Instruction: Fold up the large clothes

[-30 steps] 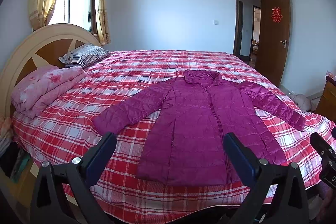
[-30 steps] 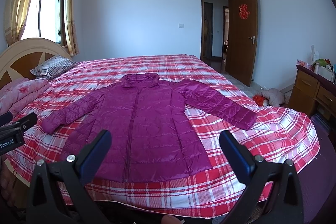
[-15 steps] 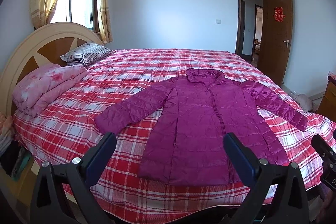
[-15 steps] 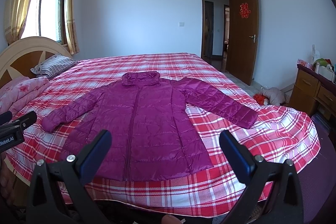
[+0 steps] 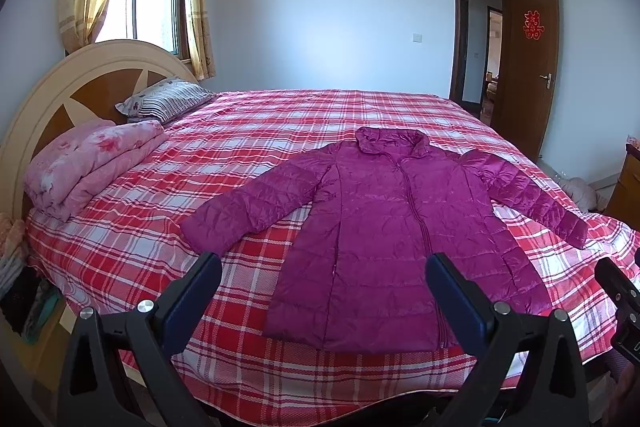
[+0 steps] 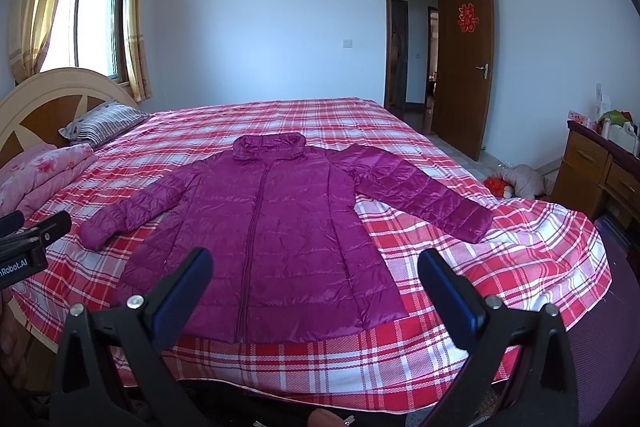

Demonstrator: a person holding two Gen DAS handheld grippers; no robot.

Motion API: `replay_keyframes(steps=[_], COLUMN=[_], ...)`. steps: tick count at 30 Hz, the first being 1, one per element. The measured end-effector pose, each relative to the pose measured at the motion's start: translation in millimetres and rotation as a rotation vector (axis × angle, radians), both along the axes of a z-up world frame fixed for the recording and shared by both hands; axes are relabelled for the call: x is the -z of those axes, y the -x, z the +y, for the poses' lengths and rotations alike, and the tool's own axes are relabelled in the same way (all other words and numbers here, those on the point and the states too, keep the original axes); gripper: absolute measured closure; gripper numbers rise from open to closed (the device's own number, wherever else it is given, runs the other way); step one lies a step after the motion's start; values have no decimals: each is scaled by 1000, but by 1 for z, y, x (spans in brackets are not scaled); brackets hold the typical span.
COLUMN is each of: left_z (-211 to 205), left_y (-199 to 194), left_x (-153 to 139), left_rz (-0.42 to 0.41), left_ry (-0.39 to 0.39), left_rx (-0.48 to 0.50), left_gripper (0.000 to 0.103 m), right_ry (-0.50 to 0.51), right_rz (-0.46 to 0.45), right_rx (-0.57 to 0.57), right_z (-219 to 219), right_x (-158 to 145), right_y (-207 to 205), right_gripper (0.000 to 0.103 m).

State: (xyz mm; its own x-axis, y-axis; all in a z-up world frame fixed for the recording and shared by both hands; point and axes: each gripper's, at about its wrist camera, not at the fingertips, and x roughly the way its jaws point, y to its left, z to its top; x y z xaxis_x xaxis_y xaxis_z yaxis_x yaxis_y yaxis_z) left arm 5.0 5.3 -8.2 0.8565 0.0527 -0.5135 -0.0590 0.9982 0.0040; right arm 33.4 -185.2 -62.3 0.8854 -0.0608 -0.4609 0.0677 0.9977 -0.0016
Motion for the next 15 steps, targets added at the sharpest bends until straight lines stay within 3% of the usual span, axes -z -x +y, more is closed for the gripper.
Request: replay_keyframes(steps=[15], left_z=[4], left_y=[-1], left_x=[0], left_rz=[2], left_ry=[2], left_rx=[-4], left_gripper=[1], right_ry=[-1], right_rz=[4], right_rx=[-1], right_z=[0], right_x=[0], right_y=[-1], right_gripper=[0])
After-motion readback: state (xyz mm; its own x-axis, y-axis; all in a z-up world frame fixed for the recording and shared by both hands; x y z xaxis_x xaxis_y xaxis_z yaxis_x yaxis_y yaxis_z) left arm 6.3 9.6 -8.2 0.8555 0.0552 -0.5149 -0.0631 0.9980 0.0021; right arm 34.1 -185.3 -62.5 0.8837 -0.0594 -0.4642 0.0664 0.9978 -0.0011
